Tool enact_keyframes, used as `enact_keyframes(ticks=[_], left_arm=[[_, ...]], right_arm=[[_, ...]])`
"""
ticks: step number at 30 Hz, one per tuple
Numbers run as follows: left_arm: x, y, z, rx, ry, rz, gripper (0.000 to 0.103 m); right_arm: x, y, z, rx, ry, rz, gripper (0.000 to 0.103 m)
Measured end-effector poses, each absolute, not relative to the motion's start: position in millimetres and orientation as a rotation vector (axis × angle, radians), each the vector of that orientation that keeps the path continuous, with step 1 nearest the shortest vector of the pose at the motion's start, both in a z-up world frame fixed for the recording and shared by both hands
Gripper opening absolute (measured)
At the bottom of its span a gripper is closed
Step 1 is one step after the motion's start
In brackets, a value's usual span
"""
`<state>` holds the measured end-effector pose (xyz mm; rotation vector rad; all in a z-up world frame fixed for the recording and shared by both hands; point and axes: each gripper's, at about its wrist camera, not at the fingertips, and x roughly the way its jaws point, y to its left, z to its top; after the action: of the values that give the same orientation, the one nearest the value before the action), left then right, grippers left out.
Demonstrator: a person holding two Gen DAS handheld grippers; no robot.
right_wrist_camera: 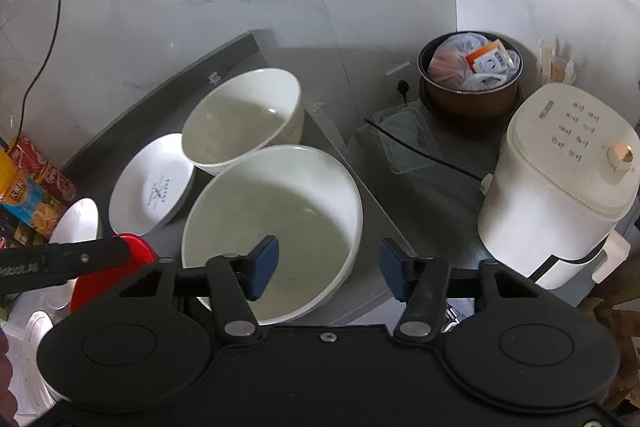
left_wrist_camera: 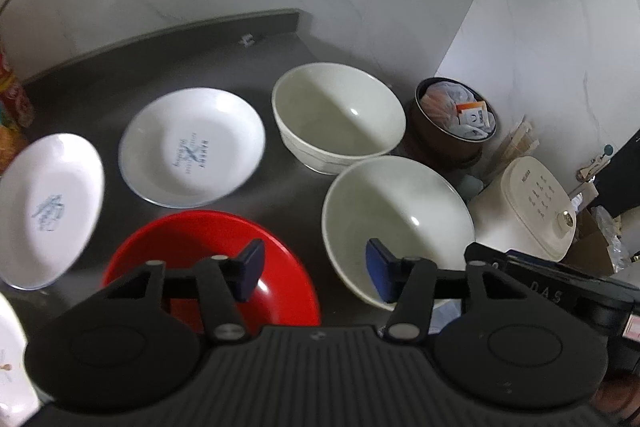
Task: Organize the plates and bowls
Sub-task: 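Move both grippers toward the rim of the large cream bowl, then close both grippers on the rim of the large cream bowl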
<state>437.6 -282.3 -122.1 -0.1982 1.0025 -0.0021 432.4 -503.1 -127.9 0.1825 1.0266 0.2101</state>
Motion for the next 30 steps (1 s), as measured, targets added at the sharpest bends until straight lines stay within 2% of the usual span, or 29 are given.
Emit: enact_keyframes(ticks=[4, 12, 16, 20, 21, 22, 23, 30], left_arm=[[451, -288, -137, -0.205, 1.020, -0.019, 0.044], [476, -293, -160, -0.226, 1.053, -0.019, 0.035], [484, -294, -171, -0.226, 1.095, 0.005, 0.023], [490, -295, -180, -0.226, 1.118, 0.008, 0.021], [491, -296, -182, -0.228, 1.123, 0.005, 0.018], [492, -296, -184, -0.234, 1.135, 0.005, 0.010], [492, -296, -184, -0.229, 1.132, 0.012, 0.008], [488, -300, -164, -0.212, 1.096, -0.018, 0.006]], right_arm=[[438, -503, -140, 0.184, 1.052, 0.211, 0.045], [448, -507, -155, 0.199, 1.064, 0.213, 0.034], [453, -509, -160, 0.211, 1.064, 0.207, 0.033], [456, -510, -165, 0.208, 1.067, 0.209, 0.023], [457, -509, -166, 0.209, 1.069, 0.212, 0.019], [457, -509, -167, 0.206, 1.072, 0.215, 0.014], [457, -508, -167, 0.197, 1.070, 0.212, 0.013], [449, -510, -148, 0.163, 1.014, 0.210, 0.012]])
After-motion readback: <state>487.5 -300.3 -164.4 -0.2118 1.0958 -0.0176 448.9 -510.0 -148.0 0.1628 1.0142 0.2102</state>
